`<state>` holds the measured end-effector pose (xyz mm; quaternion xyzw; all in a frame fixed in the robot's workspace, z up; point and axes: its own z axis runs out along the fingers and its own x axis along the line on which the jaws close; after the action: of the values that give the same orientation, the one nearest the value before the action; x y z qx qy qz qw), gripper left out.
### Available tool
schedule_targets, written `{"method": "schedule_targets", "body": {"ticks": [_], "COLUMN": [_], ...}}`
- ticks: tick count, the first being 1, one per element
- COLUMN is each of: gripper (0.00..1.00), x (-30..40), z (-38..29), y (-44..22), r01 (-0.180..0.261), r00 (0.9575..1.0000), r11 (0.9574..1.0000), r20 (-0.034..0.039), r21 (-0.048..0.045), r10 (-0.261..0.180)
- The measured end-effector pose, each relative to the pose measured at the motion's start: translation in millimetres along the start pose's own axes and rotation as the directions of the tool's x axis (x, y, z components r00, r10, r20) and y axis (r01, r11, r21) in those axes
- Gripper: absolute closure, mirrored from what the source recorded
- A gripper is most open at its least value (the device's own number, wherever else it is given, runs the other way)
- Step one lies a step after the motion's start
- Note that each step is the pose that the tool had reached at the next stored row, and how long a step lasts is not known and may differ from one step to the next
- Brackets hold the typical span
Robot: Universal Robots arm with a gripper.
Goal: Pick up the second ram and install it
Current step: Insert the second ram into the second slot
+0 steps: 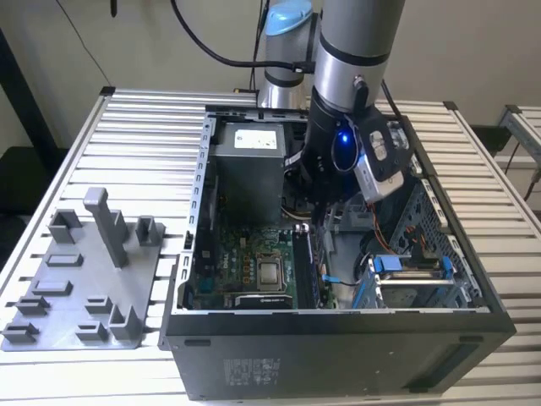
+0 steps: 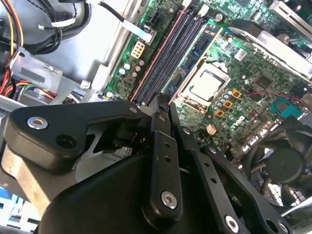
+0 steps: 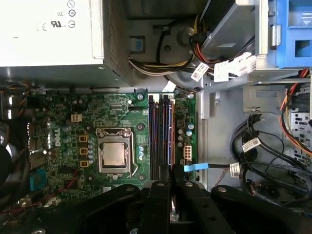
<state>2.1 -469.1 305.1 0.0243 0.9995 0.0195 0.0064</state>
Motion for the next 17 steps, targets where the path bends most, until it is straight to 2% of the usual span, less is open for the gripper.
{"method": "schedule_targets", "body": {"ticks": [5,7,10,17], "gripper": [0.86,0.86,0.86,0.86], "x": [0.1,0.1,0.0,2.1], "z": [6.1,8.1,12.8,25.4], "y": [-0.3,-0.3,-0.5,-1.1], "r01": [0.000,0.000,0.000,0.001], "r00": [1.0000,1.0000,1.0000,1.0000], "r11": [1.0000,0.9999,0.9998,0.9998], "r20": [-0.0006,-0.0004,-0.0005,0.0021], "r21": [0.0076,0.0144,0.0197,0.0196], "r10": [0.000,0.000,0.000,-0.001]}}
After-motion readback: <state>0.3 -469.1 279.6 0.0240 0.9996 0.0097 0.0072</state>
